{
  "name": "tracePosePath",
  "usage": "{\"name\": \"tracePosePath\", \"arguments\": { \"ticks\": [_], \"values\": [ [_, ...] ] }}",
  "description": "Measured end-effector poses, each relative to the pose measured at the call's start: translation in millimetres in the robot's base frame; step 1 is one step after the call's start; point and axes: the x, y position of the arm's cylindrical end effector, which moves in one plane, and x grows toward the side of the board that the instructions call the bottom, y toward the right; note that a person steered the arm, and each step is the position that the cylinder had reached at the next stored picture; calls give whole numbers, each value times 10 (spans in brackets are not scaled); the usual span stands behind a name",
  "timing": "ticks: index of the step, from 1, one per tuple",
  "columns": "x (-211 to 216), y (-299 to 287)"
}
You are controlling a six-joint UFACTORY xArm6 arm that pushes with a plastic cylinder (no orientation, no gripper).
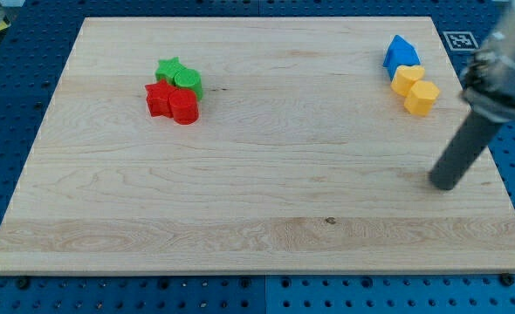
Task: Point at the red star
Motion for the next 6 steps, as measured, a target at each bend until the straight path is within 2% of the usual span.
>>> {"name": "tracePosePath", "arguments": {
  "ticks": [2, 4, 5, 6],
  "values": [
    [-112, -1923],
    [-721, -3683],
    [-983, -3986],
    [-1341, -3987]
  ]
}}
